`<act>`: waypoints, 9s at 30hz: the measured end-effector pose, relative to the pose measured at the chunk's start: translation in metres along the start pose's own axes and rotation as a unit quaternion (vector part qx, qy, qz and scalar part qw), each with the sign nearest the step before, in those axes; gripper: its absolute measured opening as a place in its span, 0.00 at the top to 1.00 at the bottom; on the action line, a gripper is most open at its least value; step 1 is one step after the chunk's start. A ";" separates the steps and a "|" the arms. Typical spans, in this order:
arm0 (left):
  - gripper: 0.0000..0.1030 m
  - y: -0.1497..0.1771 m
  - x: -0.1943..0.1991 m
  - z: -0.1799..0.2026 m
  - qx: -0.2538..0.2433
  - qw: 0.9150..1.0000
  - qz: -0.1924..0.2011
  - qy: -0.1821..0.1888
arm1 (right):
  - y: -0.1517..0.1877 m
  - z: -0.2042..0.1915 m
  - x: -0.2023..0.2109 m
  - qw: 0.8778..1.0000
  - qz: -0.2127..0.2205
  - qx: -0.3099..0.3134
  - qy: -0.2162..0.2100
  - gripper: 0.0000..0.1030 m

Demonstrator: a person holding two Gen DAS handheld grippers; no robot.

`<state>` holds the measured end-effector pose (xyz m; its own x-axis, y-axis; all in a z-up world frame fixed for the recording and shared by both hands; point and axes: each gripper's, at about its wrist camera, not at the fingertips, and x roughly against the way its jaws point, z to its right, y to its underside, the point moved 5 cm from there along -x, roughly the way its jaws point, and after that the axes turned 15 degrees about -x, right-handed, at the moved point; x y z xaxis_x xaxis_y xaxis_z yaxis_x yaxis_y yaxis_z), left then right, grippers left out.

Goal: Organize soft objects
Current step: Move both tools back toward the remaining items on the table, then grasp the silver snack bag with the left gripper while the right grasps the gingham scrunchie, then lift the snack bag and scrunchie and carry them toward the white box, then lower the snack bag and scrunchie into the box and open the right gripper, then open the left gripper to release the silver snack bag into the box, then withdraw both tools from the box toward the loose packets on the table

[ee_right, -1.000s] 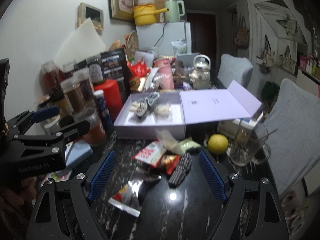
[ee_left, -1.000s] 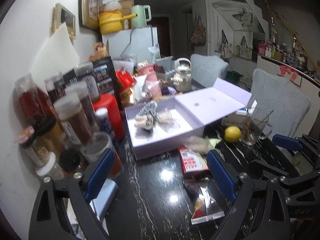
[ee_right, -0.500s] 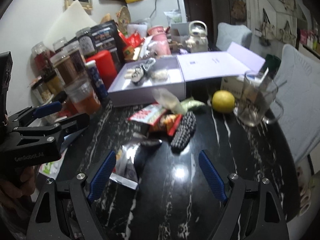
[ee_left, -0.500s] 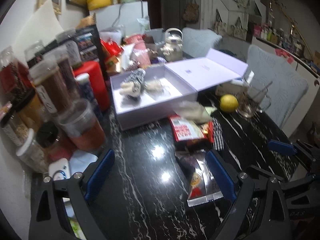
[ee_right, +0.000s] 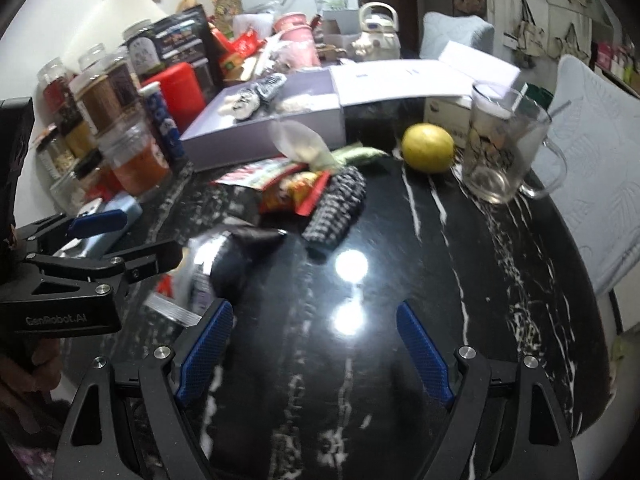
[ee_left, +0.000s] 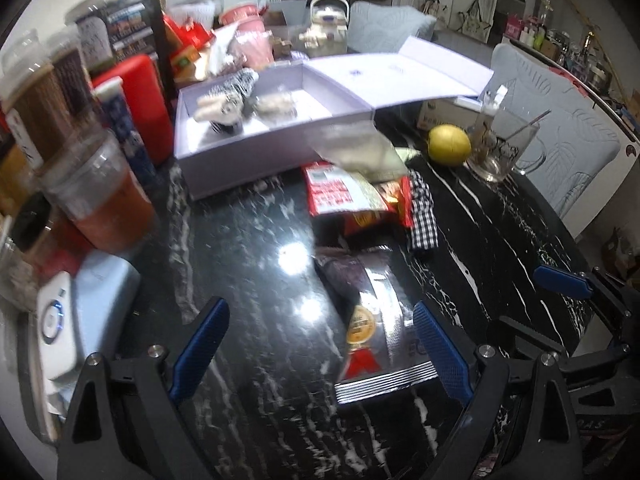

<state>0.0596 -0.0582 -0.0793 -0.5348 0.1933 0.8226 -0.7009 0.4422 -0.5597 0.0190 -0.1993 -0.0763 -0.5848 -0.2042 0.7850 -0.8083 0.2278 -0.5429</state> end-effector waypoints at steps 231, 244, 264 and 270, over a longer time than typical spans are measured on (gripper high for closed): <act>0.51 -0.205 -0.116 -0.178 0.105 0.989 0.000 -0.102 | -0.267 -0.076 -0.173 0.997 0.007 0.077 -0.010 0.47; 0.45 -0.214 -0.067 -0.165 0.099 0.988 0.045 -0.109 | -0.265 -0.078 -0.129 0.997 0.036 0.067 -0.007 0.42; 0.45 -0.199 0.034 -0.129 0.059 0.984 0.119 -0.120 | -0.243 -0.081 -0.014 0.989 0.133 0.066 -0.019 0.32; 0.45 -0.181 0.058 -0.112 0.045 0.984 0.134 -0.112 | -0.223 -0.076 0.016 0.987 0.149 0.056 -0.034 0.28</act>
<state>0.2086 -0.0287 0.0808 -0.7894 0.0890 0.6075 -0.5547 0.3208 -0.7677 0.1949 -0.1808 0.0801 -0.7978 -0.2088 0.5656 -0.5998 0.1807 -0.7794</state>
